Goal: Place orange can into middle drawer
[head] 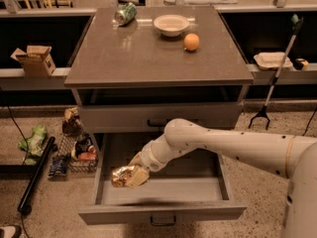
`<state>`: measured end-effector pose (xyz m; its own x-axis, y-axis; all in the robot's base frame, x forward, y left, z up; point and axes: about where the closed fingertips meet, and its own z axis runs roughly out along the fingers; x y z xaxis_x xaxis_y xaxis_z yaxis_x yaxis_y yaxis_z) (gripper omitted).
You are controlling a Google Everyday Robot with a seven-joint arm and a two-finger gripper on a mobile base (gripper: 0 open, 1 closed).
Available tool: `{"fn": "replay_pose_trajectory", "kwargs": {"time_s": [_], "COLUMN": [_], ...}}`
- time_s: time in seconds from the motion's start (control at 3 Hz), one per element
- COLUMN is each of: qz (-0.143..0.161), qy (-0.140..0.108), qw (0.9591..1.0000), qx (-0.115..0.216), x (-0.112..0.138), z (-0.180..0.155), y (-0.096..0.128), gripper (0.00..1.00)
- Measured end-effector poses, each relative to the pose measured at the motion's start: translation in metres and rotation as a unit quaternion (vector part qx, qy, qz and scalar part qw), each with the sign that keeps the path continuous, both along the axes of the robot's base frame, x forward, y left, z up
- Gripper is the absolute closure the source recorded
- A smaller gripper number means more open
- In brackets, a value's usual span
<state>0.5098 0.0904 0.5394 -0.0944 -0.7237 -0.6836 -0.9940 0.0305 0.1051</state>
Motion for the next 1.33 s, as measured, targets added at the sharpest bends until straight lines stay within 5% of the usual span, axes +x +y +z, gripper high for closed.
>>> {"fn": "replay_pose_trajectory", "kwargs": {"time_s": [0.67, 1.0, 1.33], "qz": [-0.107, -0.137, -0.156], "qy": [0.013, 0.02, 0.035], "qw": [0.9942, 0.9904, 0.9871], "qx": [-0.005, -0.002, 0.01], "x": [0.016, 0.013, 0.01], "z": [-0.057, -0.078, -0.093], "y": [0.02, 0.035, 0.045], "gripper": [1.0, 1.0, 0.82]}}
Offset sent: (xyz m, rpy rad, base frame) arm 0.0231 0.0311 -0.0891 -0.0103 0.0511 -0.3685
